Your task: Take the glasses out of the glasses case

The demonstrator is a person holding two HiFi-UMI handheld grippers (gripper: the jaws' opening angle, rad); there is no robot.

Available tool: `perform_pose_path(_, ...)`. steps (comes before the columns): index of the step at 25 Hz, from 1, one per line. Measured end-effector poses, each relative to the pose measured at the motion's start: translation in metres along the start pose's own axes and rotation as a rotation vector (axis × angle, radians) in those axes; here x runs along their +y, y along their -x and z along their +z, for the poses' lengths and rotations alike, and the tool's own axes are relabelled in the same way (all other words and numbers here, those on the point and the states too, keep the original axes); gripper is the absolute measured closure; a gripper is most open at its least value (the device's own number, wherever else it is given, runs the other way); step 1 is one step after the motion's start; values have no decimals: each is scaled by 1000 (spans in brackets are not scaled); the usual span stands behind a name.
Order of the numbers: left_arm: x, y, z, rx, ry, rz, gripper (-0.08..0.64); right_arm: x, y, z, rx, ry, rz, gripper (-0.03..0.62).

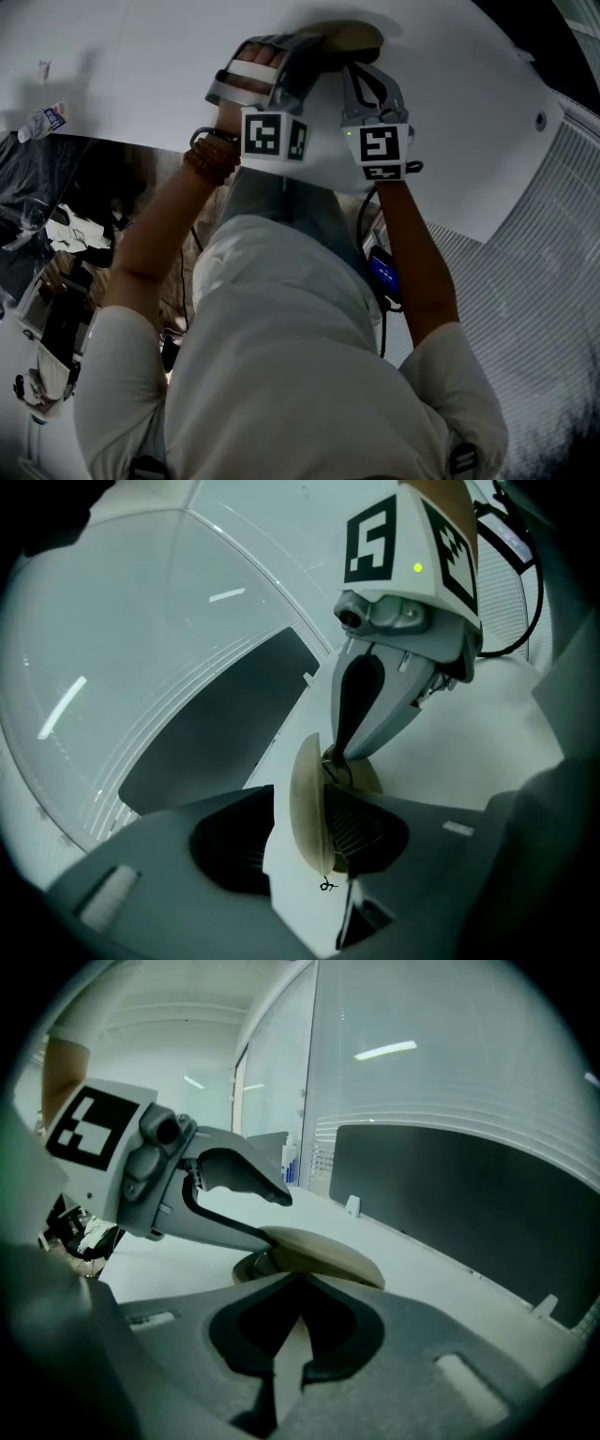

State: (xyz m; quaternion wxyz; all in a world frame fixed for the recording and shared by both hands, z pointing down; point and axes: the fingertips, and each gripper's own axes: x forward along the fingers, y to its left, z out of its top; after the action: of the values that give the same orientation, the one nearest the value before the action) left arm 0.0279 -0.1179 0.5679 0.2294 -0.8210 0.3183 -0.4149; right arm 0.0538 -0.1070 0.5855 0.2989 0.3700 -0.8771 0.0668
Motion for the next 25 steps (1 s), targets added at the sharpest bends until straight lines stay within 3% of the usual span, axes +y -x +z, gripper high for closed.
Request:
perform_pose_path(7, 13, -3, 1, -12, 33, 14, 393, 6, -24, -30, 108, 54, 26, 591)
perform_pose_path(15, 48, -16, -15, -5, 150, 43, 397, 8, -26, -32, 107, 64, 37, 592)
perform_pose_path(25, 71, -59, -51, 62, 151, -14, 379, 9, -24, -33, 91, 115, 37, 592)
